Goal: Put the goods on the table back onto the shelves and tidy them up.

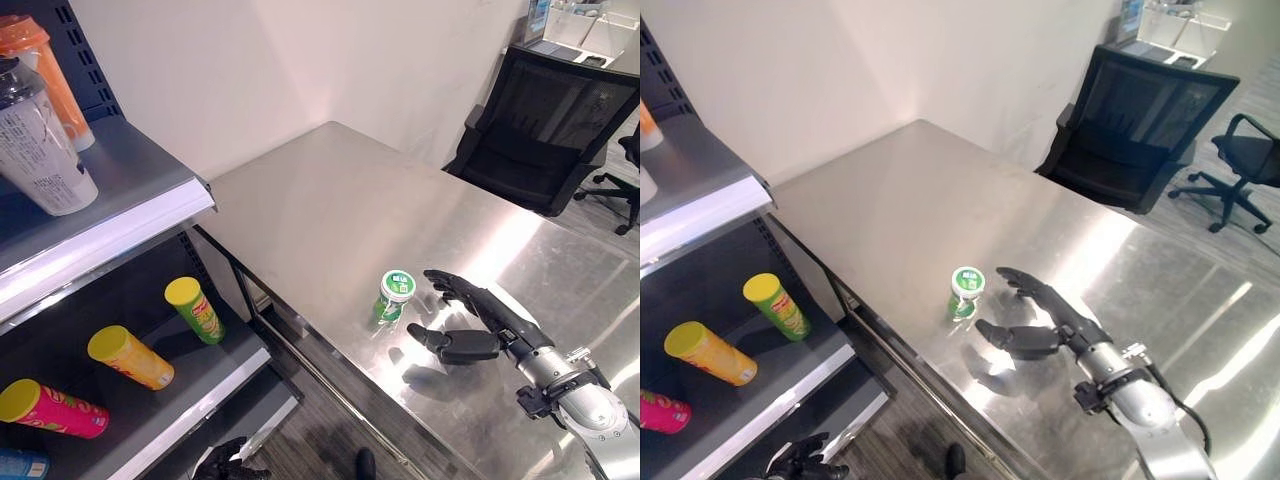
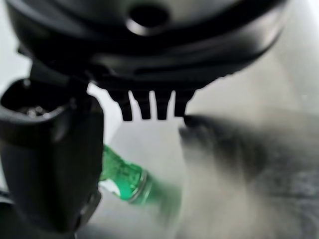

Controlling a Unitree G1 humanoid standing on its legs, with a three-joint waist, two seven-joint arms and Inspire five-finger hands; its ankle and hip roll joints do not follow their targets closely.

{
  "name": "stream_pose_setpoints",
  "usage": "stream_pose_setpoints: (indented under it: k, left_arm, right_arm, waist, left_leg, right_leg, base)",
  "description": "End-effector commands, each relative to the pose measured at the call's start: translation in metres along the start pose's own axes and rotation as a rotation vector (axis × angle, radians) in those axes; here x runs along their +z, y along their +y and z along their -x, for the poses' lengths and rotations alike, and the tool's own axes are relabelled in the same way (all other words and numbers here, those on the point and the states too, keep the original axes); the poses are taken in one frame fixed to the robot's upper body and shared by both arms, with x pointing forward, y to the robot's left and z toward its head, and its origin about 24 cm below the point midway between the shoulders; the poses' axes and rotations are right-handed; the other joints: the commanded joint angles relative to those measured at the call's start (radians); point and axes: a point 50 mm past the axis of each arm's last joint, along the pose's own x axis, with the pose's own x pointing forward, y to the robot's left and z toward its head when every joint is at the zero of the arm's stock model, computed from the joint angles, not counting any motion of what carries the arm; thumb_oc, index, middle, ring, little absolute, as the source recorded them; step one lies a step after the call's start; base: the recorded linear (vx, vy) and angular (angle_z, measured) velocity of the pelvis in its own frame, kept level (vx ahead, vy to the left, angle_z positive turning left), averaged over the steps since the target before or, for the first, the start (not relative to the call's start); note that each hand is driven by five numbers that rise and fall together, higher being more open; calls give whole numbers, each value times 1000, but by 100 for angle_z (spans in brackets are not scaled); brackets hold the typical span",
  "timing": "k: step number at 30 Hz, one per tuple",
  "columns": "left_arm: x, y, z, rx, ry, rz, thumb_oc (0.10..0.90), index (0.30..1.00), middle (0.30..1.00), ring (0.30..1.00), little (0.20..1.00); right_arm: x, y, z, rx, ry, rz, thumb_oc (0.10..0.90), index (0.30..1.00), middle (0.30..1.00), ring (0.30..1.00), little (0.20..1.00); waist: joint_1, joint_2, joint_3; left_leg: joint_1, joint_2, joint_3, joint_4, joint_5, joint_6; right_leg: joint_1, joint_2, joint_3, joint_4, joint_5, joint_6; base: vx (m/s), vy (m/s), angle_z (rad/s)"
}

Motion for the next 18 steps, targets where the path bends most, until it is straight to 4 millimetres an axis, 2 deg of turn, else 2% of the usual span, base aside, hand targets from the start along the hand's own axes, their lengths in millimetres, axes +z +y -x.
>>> stream_pose_setpoints:
  k: [1, 7, 18]
  left_arm:
    - [30, 20, -5, 31, -106, -88, 800, 900, 900, 900, 900]
    - [24, 20, -4, 39, -94, -80, 800, 900, 900, 900, 900]
    - [11, 24, 0, 55, -56, -67, 800, 900, 900, 900, 900]
  right_arm:
    - [41, -20, -13, -50, -225, 75, 800, 900, 900, 900, 900]
    - [41, -14, -28, -23, -224, 111, 800, 900, 900, 900, 900]
    - [42, -18, -32, -24, -214, 172, 800, 900, 900, 900, 900]
  waist:
    - [24, -55, -35]
    - [53, -59, -31]
    - [82, -63, -26]
  left_leg:
    - [-48, 2, -14, 11, -7, -5]
    - [-53, -3, -29, 12, -5, -3]
    - [-67, -17, -51, 10, 1, -1]
  right_leg:
    - [67, -78, -4, 26, -115, 82]
    - [74, -86, -23, 28, -117, 83]
    - [76, -99, -52, 34, -119, 88]
  base:
    - [0, 0, 0]
    - [4, 6, 10]
    - [10, 8, 11]
